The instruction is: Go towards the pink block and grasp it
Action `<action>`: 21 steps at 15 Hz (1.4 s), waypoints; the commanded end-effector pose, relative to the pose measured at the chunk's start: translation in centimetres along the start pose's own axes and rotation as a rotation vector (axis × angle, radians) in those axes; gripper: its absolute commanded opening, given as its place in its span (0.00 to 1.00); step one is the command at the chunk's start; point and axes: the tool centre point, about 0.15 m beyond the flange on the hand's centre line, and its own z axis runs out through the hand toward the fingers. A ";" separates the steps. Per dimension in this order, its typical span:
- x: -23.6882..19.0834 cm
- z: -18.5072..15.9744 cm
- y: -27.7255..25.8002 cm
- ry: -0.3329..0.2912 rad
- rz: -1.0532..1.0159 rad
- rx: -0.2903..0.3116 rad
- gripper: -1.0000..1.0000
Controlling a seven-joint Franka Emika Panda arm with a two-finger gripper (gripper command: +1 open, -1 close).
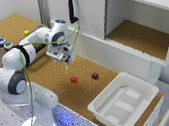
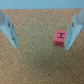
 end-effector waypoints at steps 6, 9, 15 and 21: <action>3.9 4.7 4.9 0.045 0.011 -0.030 1.00; 5.3 6.0 6.1 0.036 0.011 0.029 1.00; 7.1 8.1 5.9 0.043 -0.010 0.067 1.00; 8.0 8.6 5.6 0.035 0.011 0.057 0.00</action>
